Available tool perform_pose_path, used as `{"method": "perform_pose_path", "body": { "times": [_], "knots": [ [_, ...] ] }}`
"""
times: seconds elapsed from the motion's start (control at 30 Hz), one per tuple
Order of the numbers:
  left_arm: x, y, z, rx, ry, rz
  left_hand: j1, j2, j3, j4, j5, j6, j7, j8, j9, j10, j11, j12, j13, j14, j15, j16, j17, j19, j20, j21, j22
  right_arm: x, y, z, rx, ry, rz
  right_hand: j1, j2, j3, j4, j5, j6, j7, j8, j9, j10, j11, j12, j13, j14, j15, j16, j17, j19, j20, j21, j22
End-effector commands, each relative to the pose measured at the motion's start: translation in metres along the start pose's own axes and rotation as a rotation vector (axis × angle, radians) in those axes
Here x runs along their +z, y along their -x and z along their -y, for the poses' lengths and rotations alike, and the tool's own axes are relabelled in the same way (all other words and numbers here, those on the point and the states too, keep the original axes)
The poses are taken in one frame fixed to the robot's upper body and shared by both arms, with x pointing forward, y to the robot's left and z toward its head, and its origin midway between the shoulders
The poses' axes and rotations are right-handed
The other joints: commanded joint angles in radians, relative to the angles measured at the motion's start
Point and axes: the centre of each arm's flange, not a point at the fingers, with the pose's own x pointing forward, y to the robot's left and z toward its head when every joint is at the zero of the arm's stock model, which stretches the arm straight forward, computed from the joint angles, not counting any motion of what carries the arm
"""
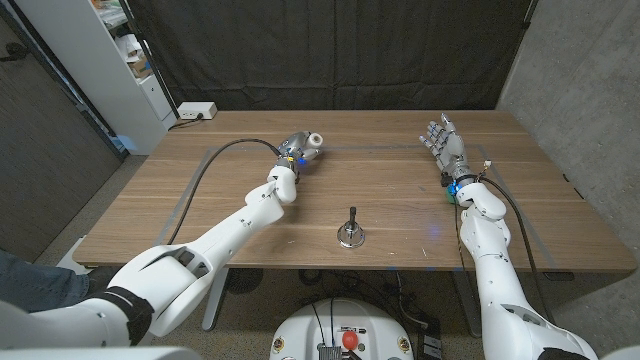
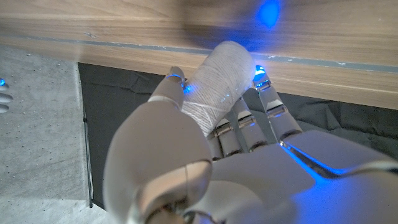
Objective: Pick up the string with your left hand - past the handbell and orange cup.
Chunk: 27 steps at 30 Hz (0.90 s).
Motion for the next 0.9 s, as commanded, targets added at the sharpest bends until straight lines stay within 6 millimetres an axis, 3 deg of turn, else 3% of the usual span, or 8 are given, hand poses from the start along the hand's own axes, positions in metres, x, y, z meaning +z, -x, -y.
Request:
{"method": "perform_pose_path", "body": {
  "times": [0.03,0.17,0.2,0.27,0.9],
  "knots": [
    [-0.001,0.001,-0.004,0.021,-0.001,0.003,0.038,0.034,-0.001,0.000,0.000,0.020,-0.001,0.009,0.006,0.019,-0.003,0.009,0.005,0.015,-0.039,0.010,0.004,0.006,-0.012,0.012,0.003,0.002,0.001,-0.003,0.000,0.002,0.000,0.000,0.007,-0.006,-0.001,0.006,0.008,-0.002,0.001,0.002,0.010,0.004,-0.002,0.003,0.006,0.005,-0.002,0.002,0.012,0.001,-0.005,0.001],
    [-0.002,0.002,-0.006,0.043,0.013,0.017,0.039,0.035,-0.004,0.002,0.000,0.023,0.000,0.009,0.006,0.020,-0.002,0.010,0.006,0.020,-0.041,0.015,0.006,0.008,-0.015,0.014,0.003,0.001,0.002,-0.004,0.000,0.001,0.001,0.000,0.007,-0.007,-0.001,0.006,0.008,-0.002,0.001,0.002,0.010,0.006,-0.002,0.003,0.007,0.005,-0.002,0.002,0.013,0.001,-0.007,0.001],
    [-0.002,0.002,-0.006,0.044,0.024,0.017,0.040,0.035,-0.006,0.003,0.000,0.024,0.000,0.009,0.006,0.020,0.012,0.010,0.008,0.020,-0.041,0.017,0.007,0.008,-0.016,0.014,0.003,0.001,0.002,-0.004,-0.001,0.003,0.000,0.000,0.007,-0.007,-0.001,0.006,0.008,-0.002,0.001,0.002,0.009,0.004,-0.003,0.003,0.007,0.005,-0.002,0.002,0.013,0.001,-0.008,0.001],
    [-0.002,0.003,-0.008,0.060,0.023,0.017,0.040,0.037,-0.008,0.005,0.000,0.028,0.001,0.011,0.007,0.020,0.014,0.010,0.009,0.028,-0.040,0.021,0.009,0.007,-0.017,0.015,0.003,0.001,0.002,-0.005,-0.001,0.001,0.001,0.000,0.007,-0.007,-0.001,0.006,0.008,-0.002,0.001,0.002,0.010,0.005,-0.003,0.003,0.007,0.005,-0.002,0.002,0.014,0.001,-0.008,0.001],
    [-0.005,0.007,-0.022,0.082,0.037,0.013,0.044,0.045,-0.011,0.010,0.002,0.048,0.003,0.016,0.008,0.040,0.018,0.016,0.017,0.044,-0.042,0.028,0.008,0.018,-0.025,0.023,0.003,0.004,0.005,-0.013,0.003,0.003,0.006,0.000,0.010,-0.009,-0.002,0.007,0.009,-0.002,0.001,0.002,0.012,0.005,-0.003,0.003,0.008,0.005,-0.002,0.002,0.017,0.001,-0.016,0.001]
  ]
}}
